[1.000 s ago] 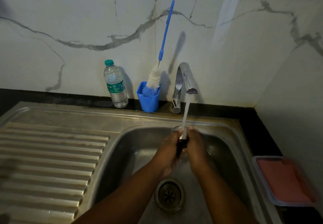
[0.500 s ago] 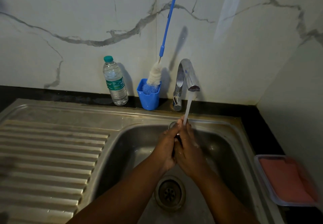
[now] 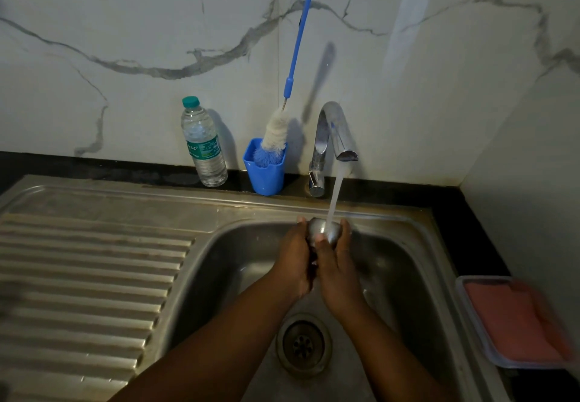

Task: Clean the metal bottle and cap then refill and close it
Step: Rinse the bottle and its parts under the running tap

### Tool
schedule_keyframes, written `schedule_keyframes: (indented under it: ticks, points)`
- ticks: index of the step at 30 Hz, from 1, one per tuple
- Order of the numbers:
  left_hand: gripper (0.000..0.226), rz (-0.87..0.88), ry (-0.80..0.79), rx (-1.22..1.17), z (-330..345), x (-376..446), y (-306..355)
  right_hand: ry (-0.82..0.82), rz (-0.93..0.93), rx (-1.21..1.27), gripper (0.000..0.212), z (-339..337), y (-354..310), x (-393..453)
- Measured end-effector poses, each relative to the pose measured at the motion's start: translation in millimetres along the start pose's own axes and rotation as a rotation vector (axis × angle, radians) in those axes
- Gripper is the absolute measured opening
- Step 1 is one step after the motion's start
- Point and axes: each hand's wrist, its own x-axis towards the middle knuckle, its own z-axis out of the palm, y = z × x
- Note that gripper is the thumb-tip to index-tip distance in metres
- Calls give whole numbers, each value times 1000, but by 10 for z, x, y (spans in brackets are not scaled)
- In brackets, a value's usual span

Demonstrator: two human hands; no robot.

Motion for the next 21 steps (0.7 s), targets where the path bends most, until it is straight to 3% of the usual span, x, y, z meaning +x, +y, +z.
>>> schedule_keyframes:
  ticks: [2, 4, 6, 8, 11, 13, 15, 18, 21]
  points:
    - [52, 130, 23, 257, 42, -3, 5, 20, -41, -73, 75, -27, -14, -11]
    - [60, 188, -37, 321, 64, -1, 5, 4, -165, -216, 73, -55, 8, -28]
    - [69, 158, -123, 216, 26, 26, 25, -31, -281, -355, 80, -67, 52, -31]
    - [76, 97, -111, 51, -42, 61, 56, -104, -342, -404, 80, -70, 75, -55]
    - [85, 114, 3, -16, -76, 157, 63, -122, -304, -218, 63, -89, 53, -106]
    - [87, 206, 60, 134, -51, 164, 52, -90, -174, -21, 52, -102, 51, -71]
    - [86, 320, 89, 359, -26, 131, 57, -75, -116, -19, 54, -106, 56, -19]
    - [78, 495, 57, 633, 13, 146, 86, -44, -239, -288, 62, -144, 22, 19]
    - [78, 482, 70, 626, 25, 223, 83, -46, -432, -636, 67, -236, 29, 13]
